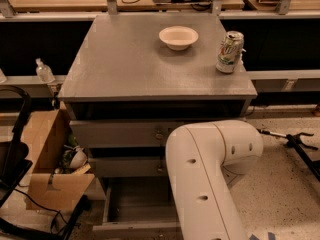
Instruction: Open bottom drawer
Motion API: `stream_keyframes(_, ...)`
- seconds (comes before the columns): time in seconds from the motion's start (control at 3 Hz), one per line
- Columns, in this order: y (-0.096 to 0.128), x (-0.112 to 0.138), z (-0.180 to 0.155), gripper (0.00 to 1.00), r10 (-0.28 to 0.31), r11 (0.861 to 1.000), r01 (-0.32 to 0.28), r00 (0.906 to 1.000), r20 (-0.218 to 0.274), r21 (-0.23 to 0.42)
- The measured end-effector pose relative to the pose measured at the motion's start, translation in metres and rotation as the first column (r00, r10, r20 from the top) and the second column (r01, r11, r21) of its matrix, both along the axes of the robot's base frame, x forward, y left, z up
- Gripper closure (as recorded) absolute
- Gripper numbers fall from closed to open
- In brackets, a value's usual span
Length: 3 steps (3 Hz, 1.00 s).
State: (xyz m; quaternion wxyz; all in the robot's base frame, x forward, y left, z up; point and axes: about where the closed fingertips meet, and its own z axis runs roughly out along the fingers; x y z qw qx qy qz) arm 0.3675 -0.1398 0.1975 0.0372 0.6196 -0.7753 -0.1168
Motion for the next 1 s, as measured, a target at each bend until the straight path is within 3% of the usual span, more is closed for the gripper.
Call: stream_keyframes(1.0,0.0024,-0.0055,0.0000,1.00,0.018,1.000,-0.018,0.9995,-0.025,0.000)
